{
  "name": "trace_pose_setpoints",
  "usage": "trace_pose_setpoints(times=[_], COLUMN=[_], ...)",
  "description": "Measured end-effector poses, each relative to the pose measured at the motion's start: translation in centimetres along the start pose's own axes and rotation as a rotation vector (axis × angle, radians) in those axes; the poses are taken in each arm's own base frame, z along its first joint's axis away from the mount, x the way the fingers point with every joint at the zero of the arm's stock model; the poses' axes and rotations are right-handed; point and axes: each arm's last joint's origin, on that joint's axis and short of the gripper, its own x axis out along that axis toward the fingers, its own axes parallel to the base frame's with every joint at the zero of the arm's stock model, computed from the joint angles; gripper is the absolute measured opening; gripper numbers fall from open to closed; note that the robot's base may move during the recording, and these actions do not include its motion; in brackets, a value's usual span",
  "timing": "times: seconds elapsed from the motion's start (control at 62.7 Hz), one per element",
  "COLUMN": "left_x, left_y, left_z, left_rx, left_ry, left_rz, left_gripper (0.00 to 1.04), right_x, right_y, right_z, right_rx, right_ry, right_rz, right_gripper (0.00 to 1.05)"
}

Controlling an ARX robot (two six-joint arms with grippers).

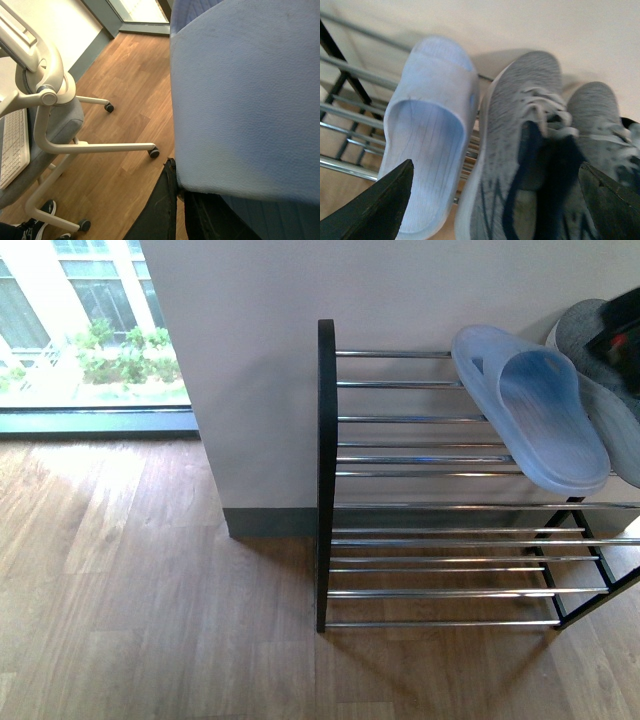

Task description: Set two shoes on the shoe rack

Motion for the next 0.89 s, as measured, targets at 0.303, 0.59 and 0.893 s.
trace_pose_setpoints(times=[0.303, 0.59, 0.893], left_x=[0.0, 0.0, 0.0], left_y=[0.0, 0.0, 0.0], left_z=[0.0, 0.0, 0.0], left_rx=[0.000, 0.000, 0.000], left_ry=[0.000, 0.000, 0.000], left_rz=[0.000, 0.000, 0.000], left_gripper=[0.02, 0.02, 0.02], right_x=[-12.0, -12.1, -12.7], right_y=[-5.0, 0.3, 2.7], right_z=[0.1, -6.8, -9.6], right_rx=[0.340, 0.320, 0.329], right_ry=[-0.290, -0.551, -0.547], right_rz=[-0.068, -0.112, -0.132], right_gripper=[0.93, 0.23, 0.01])
